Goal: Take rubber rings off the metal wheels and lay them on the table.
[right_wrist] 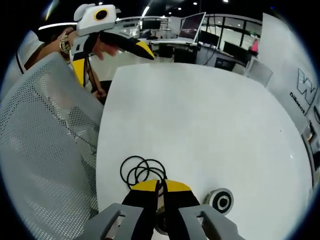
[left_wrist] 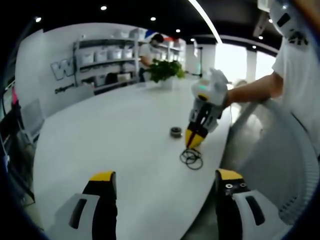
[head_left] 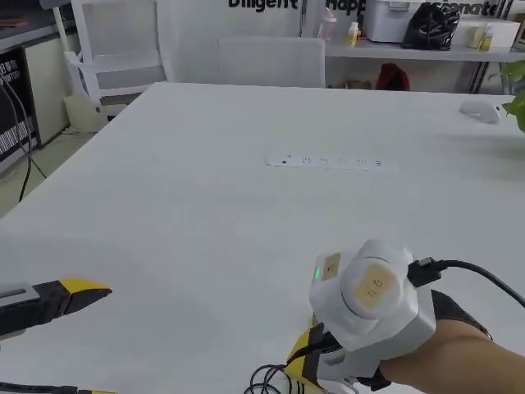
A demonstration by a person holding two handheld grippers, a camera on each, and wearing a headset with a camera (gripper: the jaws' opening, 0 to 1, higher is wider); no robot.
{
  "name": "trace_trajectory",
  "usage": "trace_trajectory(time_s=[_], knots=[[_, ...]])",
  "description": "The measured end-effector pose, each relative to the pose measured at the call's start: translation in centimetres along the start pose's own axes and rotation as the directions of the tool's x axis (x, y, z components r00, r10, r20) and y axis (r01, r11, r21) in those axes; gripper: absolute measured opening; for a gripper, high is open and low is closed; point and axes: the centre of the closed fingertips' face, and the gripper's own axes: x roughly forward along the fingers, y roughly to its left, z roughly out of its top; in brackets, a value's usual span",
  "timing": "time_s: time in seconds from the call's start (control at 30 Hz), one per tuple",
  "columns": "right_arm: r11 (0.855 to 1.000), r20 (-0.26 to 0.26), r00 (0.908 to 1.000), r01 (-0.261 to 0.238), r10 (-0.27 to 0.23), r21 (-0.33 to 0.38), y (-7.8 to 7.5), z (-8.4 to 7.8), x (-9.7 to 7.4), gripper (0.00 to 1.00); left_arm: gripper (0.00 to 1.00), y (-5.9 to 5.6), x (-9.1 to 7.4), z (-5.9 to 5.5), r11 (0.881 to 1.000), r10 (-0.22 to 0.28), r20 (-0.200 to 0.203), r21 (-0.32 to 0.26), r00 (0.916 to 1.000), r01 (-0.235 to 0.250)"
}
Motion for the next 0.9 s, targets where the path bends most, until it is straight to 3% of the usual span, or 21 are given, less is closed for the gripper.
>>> trace_trajectory(time_s=[0.47, 0.9], knots=[[0.999, 0.020, 0.9994, -0.027, 0.027, 0.020, 0.53, 0.43, -0.02, 0.02, 0.82, -0.13, 0.05, 0.01, 1.000, -0.001, -0.009, 0.006, 1.0000, 0.001], [0.999, 0.041, 0.9991, -0.009, 0.007, 0.031, -0.07, 0.82, -0.66, 0.03, 0.82, -0.33, -0.03, -0.23, 1.000, -0.002, -0.013, 0.003, 0.9999, 0.003]])
